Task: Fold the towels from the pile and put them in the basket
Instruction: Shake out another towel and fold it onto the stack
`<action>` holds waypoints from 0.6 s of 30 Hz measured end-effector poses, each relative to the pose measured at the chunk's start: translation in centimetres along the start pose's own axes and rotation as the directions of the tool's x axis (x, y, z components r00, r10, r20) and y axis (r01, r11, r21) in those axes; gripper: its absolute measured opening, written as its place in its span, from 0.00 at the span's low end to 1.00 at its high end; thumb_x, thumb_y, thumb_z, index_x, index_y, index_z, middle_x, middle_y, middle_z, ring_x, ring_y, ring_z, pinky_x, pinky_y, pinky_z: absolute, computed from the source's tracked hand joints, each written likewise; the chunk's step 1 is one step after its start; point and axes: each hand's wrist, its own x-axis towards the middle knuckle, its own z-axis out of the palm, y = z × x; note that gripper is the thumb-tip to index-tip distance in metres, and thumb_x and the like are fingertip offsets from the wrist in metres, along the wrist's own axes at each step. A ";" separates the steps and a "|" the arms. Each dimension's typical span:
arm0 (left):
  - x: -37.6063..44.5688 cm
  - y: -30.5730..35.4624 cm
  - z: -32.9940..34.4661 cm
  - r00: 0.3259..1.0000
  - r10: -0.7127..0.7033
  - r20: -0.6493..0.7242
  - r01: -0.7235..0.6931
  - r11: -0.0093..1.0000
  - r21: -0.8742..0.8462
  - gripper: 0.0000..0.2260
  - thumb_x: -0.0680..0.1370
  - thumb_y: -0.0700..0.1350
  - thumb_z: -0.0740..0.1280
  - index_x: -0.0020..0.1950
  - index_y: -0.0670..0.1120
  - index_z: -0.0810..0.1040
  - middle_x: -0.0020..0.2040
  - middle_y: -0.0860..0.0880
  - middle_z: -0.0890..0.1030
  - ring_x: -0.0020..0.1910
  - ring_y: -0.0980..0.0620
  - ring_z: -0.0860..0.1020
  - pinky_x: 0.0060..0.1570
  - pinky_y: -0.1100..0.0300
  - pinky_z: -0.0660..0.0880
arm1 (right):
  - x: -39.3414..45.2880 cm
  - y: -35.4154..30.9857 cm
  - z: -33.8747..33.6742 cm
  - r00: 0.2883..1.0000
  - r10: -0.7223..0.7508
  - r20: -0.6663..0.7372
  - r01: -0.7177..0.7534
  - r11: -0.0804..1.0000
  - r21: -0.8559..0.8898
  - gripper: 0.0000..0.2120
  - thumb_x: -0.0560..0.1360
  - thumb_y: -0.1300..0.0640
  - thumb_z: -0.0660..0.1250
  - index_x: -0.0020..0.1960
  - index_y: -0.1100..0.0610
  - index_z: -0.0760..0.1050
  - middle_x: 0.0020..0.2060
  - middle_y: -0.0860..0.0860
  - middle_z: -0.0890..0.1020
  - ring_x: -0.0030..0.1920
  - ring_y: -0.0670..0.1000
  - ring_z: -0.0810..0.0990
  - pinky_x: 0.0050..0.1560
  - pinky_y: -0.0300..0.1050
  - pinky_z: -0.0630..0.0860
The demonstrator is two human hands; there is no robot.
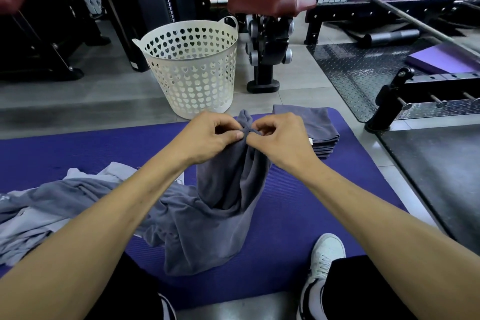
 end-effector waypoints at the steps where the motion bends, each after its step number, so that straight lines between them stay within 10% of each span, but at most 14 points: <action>1: 0.0 -0.2 0.1 1.000 -0.013 0.004 0.013 1.000 0.003 0.07 0.77 0.41 0.71 0.42 0.51 0.82 0.38 0.58 0.83 0.36 0.66 0.77 0.44 0.70 0.71 | 0.0 -0.1 0.1 1.000 -0.010 0.005 0.010 1.000 -0.011 0.09 0.67 0.61 0.72 0.32 0.65 0.78 0.26 0.61 0.74 0.27 0.43 0.63 0.28 0.37 0.62; 11: -0.5 -3.9 0.2 0.959 -0.271 0.081 0.262 0.960 0.100 0.03 0.74 0.46 0.75 0.42 0.51 0.83 0.40 0.53 0.85 0.42 0.51 0.82 0.51 0.51 0.78 | 0.9 0.6 -2.0 0.988 0.146 -0.050 -0.136 0.977 0.167 0.06 0.68 0.62 0.69 0.32 0.61 0.79 0.25 0.56 0.76 0.28 0.45 0.69 0.30 0.39 0.67; 18: -1.5 -3.4 0.7 0.921 -0.328 0.211 0.345 0.937 -0.048 0.09 0.77 0.48 0.71 0.48 0.43 0.80 0.39 0.51 0.85 0.38 0.59 0.80 0.41 0.67 0.73 | 1.0 0.8 -3.6 0.974 0.208 -0.092 -0.174 0.942 0.288 0.08 0.68 0.64 0.66 0.32 0.60 0.81 0.29 0.56 0.83 0.28 0.49 0.77 0.31 0.40 0.72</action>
